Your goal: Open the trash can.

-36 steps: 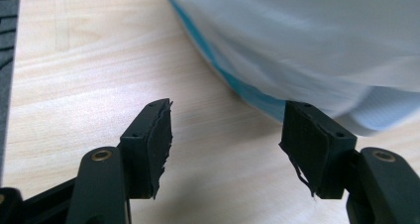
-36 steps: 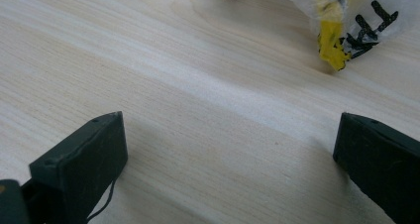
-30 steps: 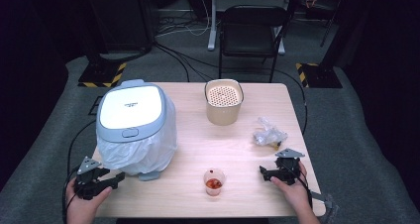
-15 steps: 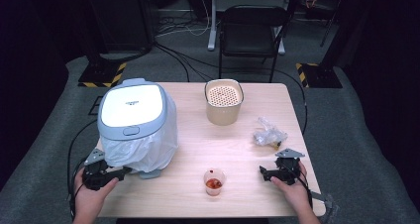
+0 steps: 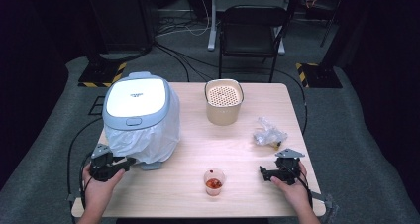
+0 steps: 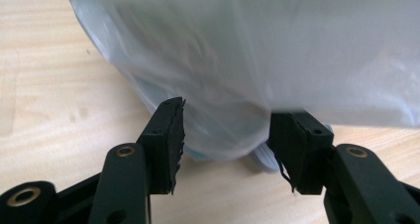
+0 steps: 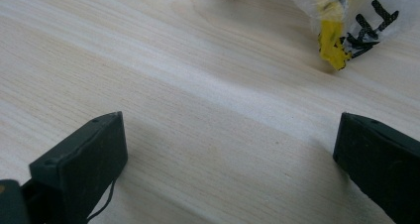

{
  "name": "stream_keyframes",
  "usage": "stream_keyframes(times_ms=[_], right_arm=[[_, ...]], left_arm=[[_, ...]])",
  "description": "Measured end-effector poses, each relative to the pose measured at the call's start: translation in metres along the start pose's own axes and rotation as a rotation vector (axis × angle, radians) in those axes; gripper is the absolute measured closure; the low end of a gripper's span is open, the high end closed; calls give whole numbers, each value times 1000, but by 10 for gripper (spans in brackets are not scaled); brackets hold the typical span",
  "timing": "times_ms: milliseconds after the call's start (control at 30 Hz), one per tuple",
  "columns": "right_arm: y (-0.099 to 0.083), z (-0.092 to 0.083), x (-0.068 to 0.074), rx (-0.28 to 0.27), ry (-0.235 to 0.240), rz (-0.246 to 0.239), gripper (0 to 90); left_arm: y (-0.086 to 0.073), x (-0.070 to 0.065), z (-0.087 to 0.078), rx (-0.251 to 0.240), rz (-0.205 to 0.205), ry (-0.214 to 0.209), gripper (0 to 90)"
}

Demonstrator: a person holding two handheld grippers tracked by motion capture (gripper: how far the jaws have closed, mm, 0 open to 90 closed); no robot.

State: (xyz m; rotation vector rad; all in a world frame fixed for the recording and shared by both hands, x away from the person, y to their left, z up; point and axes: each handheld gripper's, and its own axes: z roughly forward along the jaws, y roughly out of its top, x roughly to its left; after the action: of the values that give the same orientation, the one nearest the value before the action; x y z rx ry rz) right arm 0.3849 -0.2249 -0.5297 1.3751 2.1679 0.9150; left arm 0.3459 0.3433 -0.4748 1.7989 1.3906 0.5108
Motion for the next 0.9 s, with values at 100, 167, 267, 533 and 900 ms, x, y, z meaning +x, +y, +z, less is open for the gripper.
stream_keyframes(times_ms=[100,167,267,533,900], right_arm=[[0,0,0,1,1,4,0],[0,0,0,1,2,3,0],[0,0,0,1,2,3,0],[0,0,0,1,2,2,0],[0,0,0,0,4,0,0]], left_arm=[[-13,-9,-3,44,-2,15,462],[-20,-16,-8,61,15,2,493],[-25,-28,-13,59,16,-5,572],[-19,-49,1,27,-82,-49,694],[-11,-66,29,41,345,64,800]])
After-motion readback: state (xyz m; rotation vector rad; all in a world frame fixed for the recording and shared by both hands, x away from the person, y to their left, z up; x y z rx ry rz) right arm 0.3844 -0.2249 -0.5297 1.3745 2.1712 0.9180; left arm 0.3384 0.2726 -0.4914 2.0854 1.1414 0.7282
